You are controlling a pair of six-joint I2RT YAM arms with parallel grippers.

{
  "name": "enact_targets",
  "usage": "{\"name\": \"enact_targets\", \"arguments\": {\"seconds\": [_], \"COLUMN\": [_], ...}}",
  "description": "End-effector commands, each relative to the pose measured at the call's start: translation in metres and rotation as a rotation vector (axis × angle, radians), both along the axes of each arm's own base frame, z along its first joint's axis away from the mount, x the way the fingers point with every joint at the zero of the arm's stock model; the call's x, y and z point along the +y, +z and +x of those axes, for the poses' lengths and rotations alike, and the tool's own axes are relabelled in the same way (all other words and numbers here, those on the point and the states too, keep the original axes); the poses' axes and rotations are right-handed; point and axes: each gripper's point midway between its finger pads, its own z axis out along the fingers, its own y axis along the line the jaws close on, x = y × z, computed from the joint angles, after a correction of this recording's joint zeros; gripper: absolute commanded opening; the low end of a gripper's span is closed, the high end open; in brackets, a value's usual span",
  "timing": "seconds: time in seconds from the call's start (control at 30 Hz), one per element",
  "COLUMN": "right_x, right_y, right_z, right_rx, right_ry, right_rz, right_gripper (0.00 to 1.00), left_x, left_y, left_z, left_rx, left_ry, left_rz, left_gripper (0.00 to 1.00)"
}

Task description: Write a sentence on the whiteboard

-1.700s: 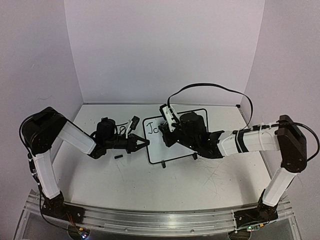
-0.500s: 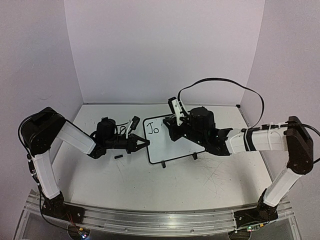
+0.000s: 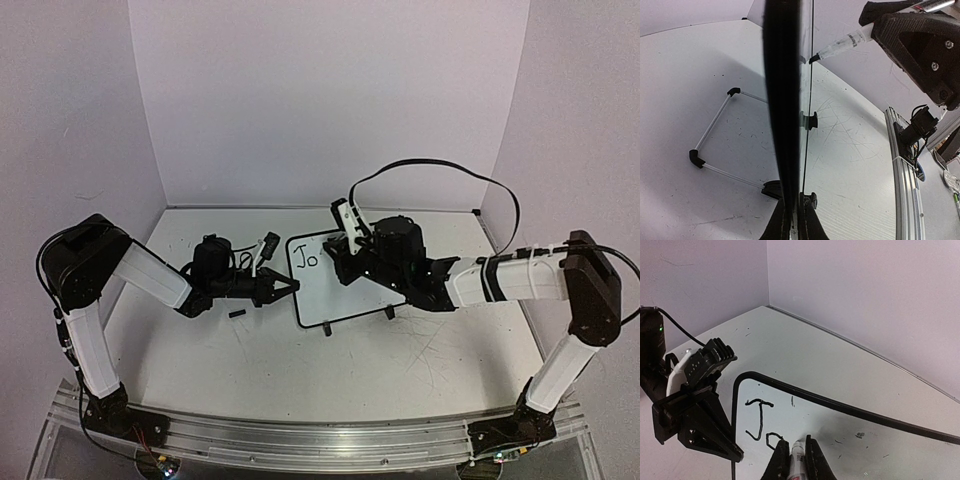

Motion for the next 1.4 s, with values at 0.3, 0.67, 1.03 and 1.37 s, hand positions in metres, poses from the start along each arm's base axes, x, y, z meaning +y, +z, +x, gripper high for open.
{"name": "enact_targets", "arguments": {"seconds": [0.3,0.67,1.03,1.37], "right_x": [0.009,0.004,-0.001,-0.004], "right_y": [0.02,0.008,-0.007,-0.007], "right_z": [0.008,0.008,0.001,0.002], "right_rx": [-0.045,-0.025,0.016,0.011], "right_ry": [-0.009,-0.027,-0.022,-0.04], "right_rz": [0.037,0.018,0.011,0.007], "right_gripper": [0.0,0.0,0.0,0.0], "left_x": [0.001,0.001,0.001,0.002], "left_y": [-0.001,-0.001,-0.001,-0.002], "left_z": [0.004,0.004,0.004,0.004], "left_rx": [-0.042,-0.042,-0.043,-0.041], "left_ry": [0.01,0.01,0.011,0.012], "left_rz": [0.034,0.034,0.036,0.037], "left_gripper": [0.0,0.0,0.0,0.0]}}
